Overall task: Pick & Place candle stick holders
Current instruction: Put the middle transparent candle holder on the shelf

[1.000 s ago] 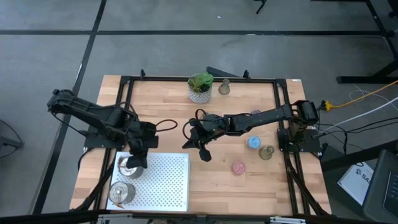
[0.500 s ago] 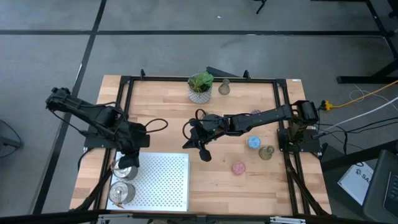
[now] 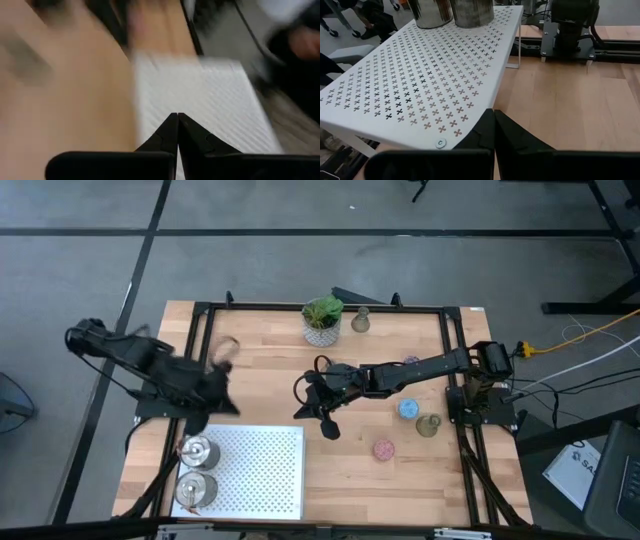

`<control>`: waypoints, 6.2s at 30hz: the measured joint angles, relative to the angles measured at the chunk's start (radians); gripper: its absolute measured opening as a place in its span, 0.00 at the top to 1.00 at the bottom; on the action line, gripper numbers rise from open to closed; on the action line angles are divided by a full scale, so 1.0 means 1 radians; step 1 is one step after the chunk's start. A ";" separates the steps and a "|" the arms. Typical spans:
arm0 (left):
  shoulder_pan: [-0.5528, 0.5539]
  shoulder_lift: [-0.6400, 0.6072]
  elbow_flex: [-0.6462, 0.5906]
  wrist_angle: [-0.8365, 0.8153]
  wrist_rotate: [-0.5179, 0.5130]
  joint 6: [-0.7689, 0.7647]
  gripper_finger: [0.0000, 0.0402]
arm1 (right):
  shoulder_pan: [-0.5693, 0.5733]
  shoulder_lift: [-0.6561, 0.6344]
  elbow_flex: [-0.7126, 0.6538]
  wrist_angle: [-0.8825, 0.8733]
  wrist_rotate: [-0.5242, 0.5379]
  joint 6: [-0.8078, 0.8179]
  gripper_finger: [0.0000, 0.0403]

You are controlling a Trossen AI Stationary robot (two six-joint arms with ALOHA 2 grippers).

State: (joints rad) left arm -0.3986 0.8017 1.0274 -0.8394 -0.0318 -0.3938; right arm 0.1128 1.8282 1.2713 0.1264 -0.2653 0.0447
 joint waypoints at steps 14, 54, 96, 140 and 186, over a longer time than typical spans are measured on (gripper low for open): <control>-0.072 -0.437 -0.519 0.705 -0.339 0.408 0.99 | -0.031 0.000 0.000 -0.072 0.002 -0.014 1.00; 0.102 -0.800 -0.894 0.949 -0.484 0.462 0.99 | -0.077 -0.768 -0.534 -0.301 0.055 0.073 1.00; 0.102 -0.799 -0.893 0.950 -0.531 0.326 0.99 | -0.101 -0.600 -0.596 -0.103 0.289 -0.129 0.57; 0.102 -0.708 -0.892 0.949 -0.622 0.223 0.65 | -0.276 -0.124 -0.256 -0.279 0.323 -0.448 0.54; 0.102 -0.708 -0.892 0.948 -0.621 0.223 0.64 | -0.266 -0.113 -0.256 -0.304 0.369 -0.648 0.81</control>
State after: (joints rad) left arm -0.2962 0.0937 0.1352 0.1085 -0.6533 -0.1703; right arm -0.1527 1.7157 1.0153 -0.1781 0.1033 -0.6032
